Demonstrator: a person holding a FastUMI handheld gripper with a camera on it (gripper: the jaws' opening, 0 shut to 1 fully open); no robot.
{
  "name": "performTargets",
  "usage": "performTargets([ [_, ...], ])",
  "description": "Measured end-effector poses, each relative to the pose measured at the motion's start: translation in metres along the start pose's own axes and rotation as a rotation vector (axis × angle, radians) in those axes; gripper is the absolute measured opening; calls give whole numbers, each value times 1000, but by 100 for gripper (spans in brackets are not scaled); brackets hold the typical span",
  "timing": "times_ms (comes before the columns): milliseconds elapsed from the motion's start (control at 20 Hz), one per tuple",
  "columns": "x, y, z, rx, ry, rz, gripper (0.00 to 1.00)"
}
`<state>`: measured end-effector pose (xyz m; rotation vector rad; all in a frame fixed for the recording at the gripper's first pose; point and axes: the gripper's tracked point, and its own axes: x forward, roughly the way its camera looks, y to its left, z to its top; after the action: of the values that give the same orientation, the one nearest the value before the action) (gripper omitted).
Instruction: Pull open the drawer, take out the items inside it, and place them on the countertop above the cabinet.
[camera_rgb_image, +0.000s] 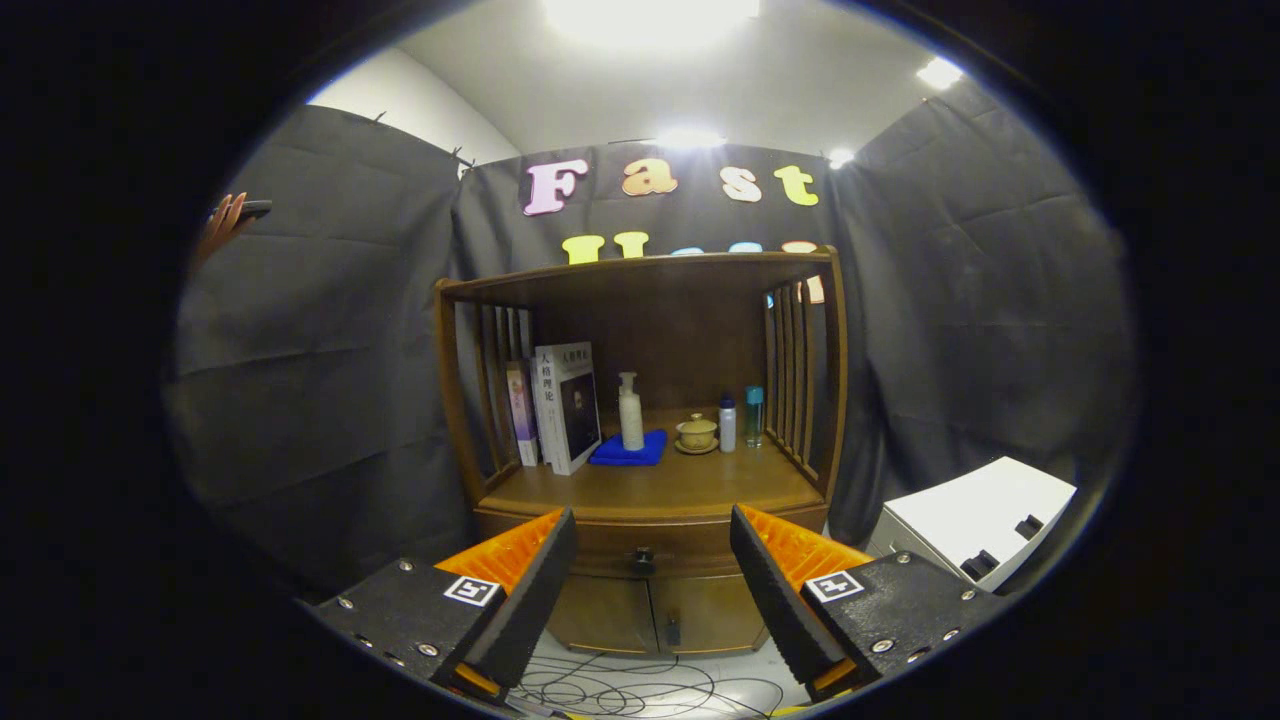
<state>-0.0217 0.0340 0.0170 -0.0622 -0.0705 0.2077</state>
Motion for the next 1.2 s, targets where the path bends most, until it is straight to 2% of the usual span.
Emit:
performTargets([
  [450, 16, 11, -3, 39, 40, 18, 95],
  [850, 86, 22, -5, 8, 71, 36, 95],
  [1200, 147, 42, -41, -46, 187, 68, 95],
])
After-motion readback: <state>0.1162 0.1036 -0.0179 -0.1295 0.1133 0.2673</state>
